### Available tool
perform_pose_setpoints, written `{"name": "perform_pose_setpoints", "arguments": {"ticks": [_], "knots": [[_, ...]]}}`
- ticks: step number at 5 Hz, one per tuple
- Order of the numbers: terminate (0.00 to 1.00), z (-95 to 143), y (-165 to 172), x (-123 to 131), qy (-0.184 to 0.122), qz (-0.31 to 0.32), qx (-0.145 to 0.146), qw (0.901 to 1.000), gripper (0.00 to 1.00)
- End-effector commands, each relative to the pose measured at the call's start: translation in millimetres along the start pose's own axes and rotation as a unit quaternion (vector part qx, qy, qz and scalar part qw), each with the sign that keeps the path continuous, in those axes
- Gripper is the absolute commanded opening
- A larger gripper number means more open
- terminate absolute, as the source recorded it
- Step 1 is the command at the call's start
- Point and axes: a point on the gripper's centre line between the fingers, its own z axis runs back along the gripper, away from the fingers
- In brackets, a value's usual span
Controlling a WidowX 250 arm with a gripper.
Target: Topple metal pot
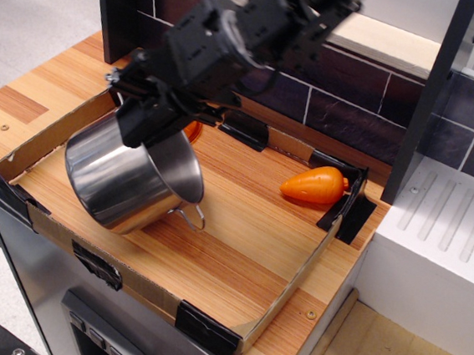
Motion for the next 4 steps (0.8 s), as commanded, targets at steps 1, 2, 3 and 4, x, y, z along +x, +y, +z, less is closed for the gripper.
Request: {"name": "perform_pose_setpoints", "arguments": {"ticks": [1, 2, 3, 4], "knots": [[0.0, 19, -18, -5, -0.013, 0.011, -0.024, 0.9996, 0.0], [0.0, 20, -29, -8, -0.009, 0.021, -0.051, 0.9984, 1.0], [0.0, 23, -39, -12, -0.008, 0.016, -0.06, 0.9981, 1.0], [0.0, 30, -44, -12, 0.01, 0.015, -0.102, 0.9947, 1.0]]}}
